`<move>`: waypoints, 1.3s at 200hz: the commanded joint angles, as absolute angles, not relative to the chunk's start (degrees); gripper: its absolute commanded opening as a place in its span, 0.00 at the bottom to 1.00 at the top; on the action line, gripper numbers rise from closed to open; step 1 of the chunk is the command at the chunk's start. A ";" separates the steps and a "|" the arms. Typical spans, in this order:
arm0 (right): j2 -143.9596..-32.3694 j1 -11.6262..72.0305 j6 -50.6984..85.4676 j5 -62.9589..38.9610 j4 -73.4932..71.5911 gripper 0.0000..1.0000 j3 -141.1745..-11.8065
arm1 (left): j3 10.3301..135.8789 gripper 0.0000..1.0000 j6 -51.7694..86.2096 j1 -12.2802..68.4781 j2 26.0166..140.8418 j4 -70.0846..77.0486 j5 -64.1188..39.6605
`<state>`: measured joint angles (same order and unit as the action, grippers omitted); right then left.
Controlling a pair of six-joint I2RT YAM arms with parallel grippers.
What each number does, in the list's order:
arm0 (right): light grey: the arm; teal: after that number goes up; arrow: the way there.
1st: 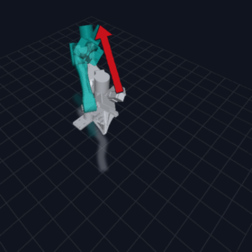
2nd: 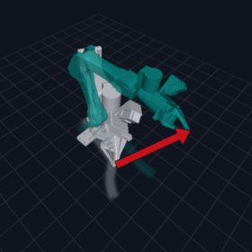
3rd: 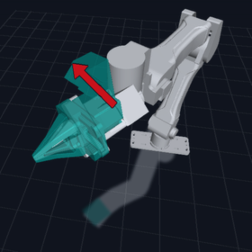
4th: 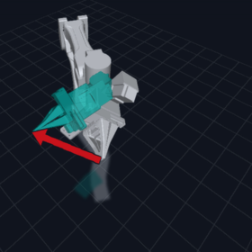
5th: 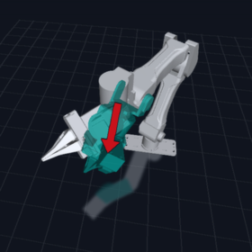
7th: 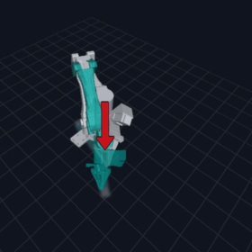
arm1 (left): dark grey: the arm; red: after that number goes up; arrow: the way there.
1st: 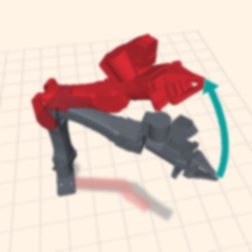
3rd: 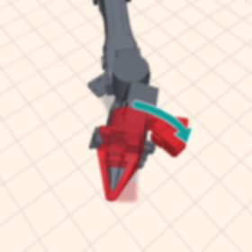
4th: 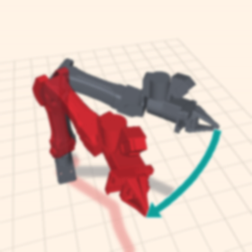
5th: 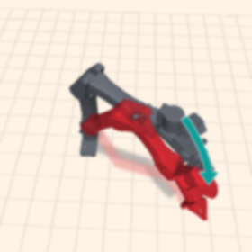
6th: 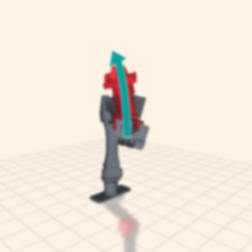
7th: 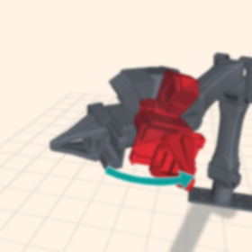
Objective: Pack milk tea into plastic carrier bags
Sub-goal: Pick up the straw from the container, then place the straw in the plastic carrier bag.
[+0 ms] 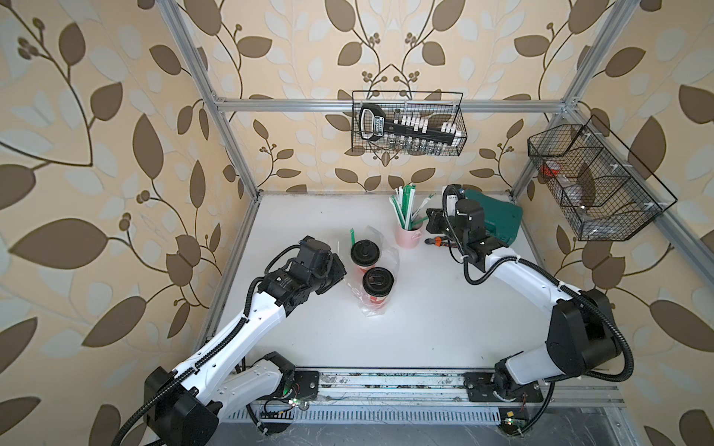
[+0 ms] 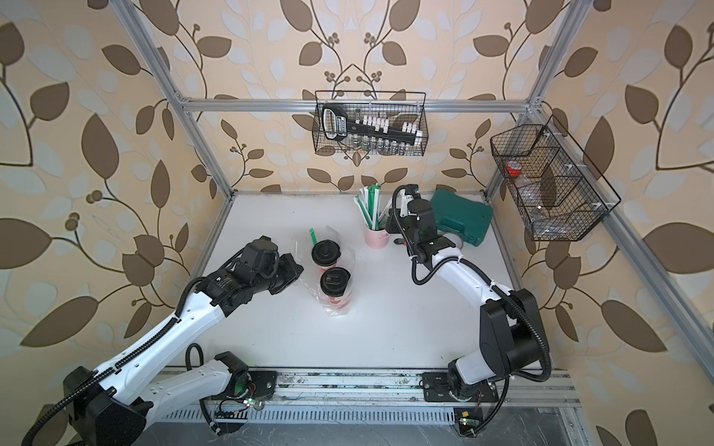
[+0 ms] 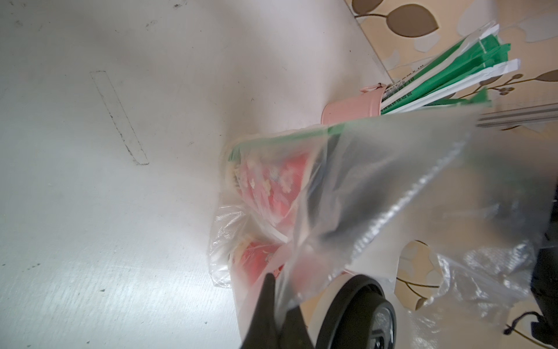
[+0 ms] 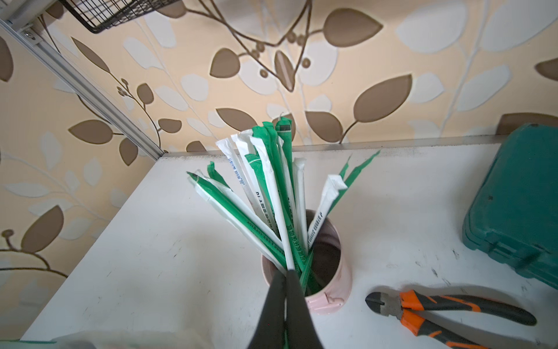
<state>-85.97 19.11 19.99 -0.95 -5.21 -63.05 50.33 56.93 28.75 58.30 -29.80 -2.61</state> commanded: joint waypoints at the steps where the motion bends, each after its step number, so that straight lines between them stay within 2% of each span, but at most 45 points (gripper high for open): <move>1: -83.39 19.20 16.77 -4.05 4.02 0.00 -68.75 | 50.98 0.00 56.08 27.81 58.45 -29.23 -2.99; 25: -81.37 19.14 15.07 -5.49 12.08 0.00 -73.97 | 51.06 0.00 56.18 27.84 58.54 -29.16 -3.14; 98: -73.10 21.40 12.25 -1.90 21.28 0.00 -79.84 | 50.46 0.00 57.10 27.86 58.54 -27.93 -3.54; 131: -73.11 21.46 12.74 -8.94 24.31 0.00 -82.16 | 50.41 0.00 57.13 27.85 58.64 -27.91 -3.65; 159: -70.42 22.68 12.13 -11.76 32.64 0.00 -87.30 | 50.62 0.00 56.90 27.86 58.41 -28.48 -3.43; 188: -66.18 28.46 12.64 -15.18 35.51 0.00 -89.72 | 50.36 0.00 57.20 27.86 58.18 -28.12 -3.64; 260: -66.78 49.38 12.22 -11.86 41.23 0.00 -92.53 | 50.45 0.00 57.48 27.86 57.96 -27.85 -4.05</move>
<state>-64.53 45.12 13.15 -12.71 36.18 -91.72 50.33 57.25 28.40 58.67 -28.73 -3.73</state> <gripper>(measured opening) 0.048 0.047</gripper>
